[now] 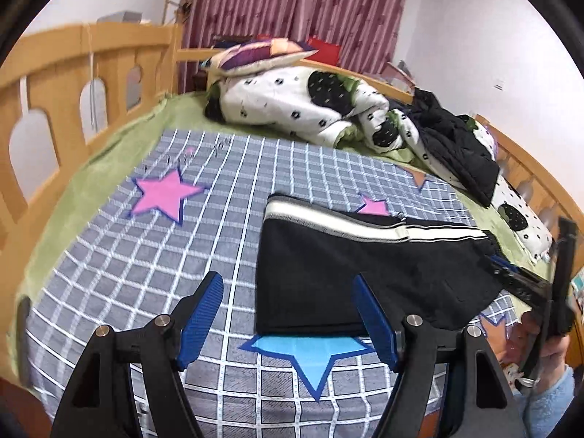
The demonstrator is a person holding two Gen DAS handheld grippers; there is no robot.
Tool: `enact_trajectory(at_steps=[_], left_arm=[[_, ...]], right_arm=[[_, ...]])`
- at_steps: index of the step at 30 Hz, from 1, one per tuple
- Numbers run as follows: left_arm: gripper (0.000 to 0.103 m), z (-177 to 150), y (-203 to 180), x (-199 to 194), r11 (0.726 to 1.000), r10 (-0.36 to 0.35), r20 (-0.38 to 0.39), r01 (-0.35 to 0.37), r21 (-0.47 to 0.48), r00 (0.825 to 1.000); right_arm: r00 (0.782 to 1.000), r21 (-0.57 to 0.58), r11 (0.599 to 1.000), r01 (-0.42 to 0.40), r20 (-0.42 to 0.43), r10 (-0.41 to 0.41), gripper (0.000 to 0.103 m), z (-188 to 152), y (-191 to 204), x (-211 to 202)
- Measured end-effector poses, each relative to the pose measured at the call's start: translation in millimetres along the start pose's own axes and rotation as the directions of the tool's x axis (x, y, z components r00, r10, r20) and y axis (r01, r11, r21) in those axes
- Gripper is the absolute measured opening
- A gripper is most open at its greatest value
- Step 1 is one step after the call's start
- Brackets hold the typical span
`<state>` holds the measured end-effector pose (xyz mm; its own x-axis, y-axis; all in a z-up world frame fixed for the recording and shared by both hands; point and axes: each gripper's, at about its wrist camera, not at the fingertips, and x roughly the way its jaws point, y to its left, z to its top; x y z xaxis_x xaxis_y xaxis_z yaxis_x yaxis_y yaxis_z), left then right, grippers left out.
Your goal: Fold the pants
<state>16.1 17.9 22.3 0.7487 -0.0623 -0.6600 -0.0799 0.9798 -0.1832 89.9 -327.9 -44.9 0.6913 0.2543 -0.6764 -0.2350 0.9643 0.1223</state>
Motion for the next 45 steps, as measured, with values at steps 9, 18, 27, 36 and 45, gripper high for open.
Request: enact_trajectory(at_steps=[9,18,27,36,45], left_arm=[[0.072,48.0,-18.8,-52.9,0.992,-0.080,0.064,0.074,0.099,0.995],[0.072,29.9,-22.3,23.0,0.995,-0.069,-0.002,0.069,0.065,0.998],[0.070,30.1,-18.3,79.5,0.999,0.025,-0.087,-0.023,0.022,0.996],[0.070,34.1,-23.6,90.4,0.997,0.070,-0.045,-0.069,0.017,0.997],[0.070,56.2,-26.4,88.8,0.999,0.035,-0.047,-0.036,-0.006,0.998]], right_arm=[[0.998,-0.008,1.000,0.005,0.064,-0.004,0.041,18.2,30.6,-20.0],[1.000,-0.039,0.999,-0.021,0.009,0.021,0.041,25.4,54.6,-10.3],[0.997,-0.014,1.000,-0.016,-0.079,0.015,0.041,21.3,31.4,17.7],[0.988,0.084,0.996,0.016,-0.154,-0.003,0.041,25.4,10.3,50.7],[0.997,0.153,0.988,0.002,-0.082,0.010,0.041,46.7,7.4,33.2]])
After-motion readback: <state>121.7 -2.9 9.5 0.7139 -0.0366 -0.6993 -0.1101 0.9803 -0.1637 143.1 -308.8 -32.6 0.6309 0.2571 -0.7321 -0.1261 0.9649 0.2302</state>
